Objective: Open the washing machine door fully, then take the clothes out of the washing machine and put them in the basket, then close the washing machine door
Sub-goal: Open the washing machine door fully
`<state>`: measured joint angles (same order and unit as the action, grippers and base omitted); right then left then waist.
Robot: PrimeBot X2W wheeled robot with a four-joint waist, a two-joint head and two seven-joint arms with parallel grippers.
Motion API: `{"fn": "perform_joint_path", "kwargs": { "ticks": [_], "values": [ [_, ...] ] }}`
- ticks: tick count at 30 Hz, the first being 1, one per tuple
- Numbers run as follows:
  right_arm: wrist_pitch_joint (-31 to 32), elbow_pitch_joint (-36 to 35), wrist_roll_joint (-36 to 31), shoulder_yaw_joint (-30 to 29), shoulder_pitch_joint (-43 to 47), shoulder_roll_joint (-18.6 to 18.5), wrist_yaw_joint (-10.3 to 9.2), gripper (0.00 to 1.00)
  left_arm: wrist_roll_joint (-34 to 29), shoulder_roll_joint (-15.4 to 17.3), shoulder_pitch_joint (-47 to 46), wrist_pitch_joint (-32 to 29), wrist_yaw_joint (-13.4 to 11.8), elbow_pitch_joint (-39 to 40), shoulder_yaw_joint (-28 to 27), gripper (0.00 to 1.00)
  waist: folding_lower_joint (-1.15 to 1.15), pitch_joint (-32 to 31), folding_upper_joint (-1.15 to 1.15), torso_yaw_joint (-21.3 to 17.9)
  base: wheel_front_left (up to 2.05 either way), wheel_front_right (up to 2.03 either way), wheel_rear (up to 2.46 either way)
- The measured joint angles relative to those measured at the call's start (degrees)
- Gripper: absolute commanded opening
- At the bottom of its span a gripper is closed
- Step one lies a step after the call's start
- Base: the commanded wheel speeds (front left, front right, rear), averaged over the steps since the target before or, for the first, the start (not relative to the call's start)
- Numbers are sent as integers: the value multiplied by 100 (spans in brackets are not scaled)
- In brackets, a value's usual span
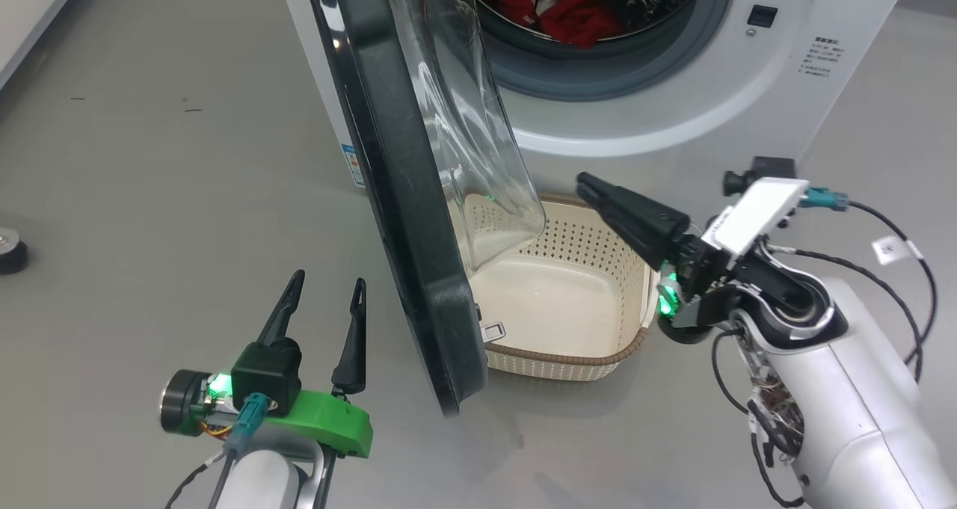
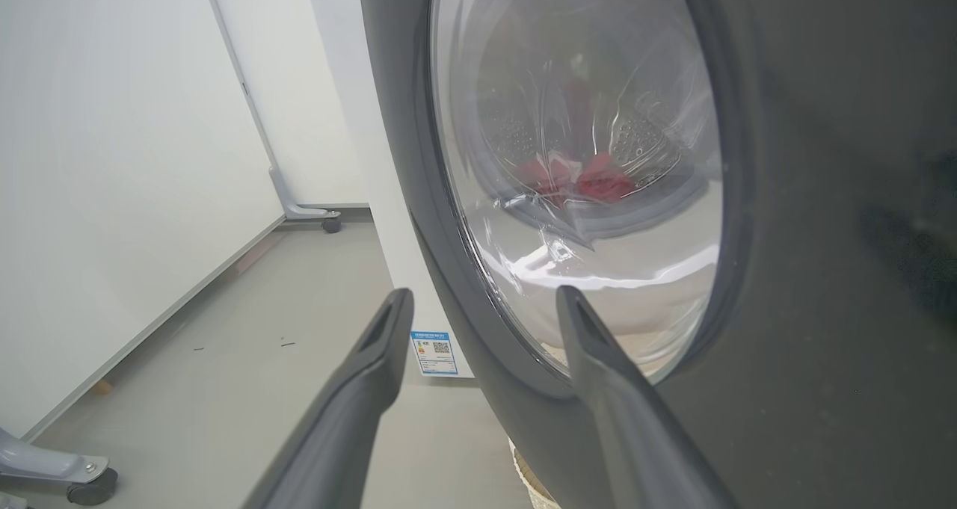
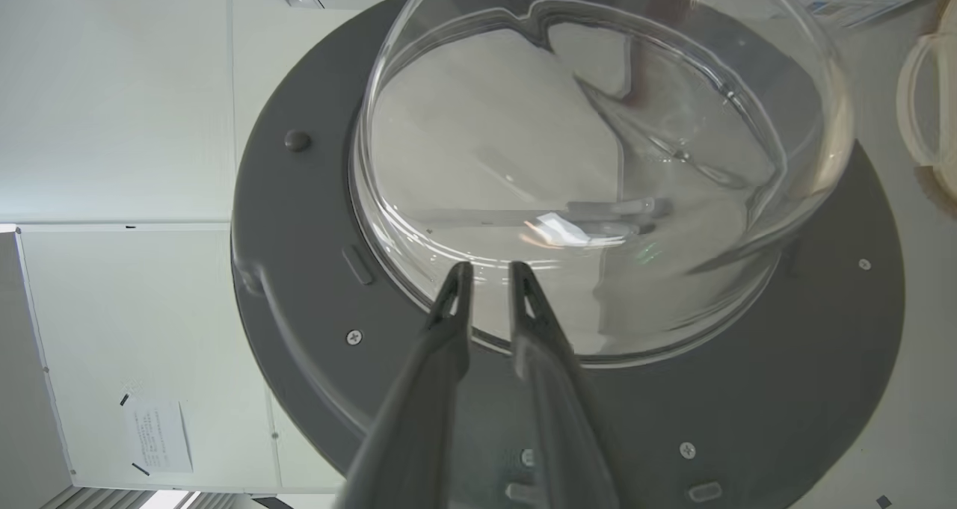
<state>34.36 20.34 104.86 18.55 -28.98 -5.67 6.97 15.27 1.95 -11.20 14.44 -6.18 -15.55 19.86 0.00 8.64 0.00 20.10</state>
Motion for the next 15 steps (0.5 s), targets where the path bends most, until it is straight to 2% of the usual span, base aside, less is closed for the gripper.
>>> {"fn": "perform_joint_path", "kwargs": {
  "ticks": [1, 9, 15],
  "values": [
    [-102, -24, -56, -60, 56, -34, 0, 100, 0, 0, 0, 0, 0, 0, -4, 100, 0, -1, 0, -7, 0, 0, 0],
    [-758, -247, -717, -210, 556, -212, 0, 100, 0, 0, 5, 0, 0, -4, -98, 100, 0, -58, 0, -77, 0, 0, 0],
    [-1556, -486, -1777, -271, 810, -577, 0, 100, -2, 0, 5, 0, 0, -8, -147, 100, 0, -90, 0, -97, 0, 0, 0]
  ]
}}
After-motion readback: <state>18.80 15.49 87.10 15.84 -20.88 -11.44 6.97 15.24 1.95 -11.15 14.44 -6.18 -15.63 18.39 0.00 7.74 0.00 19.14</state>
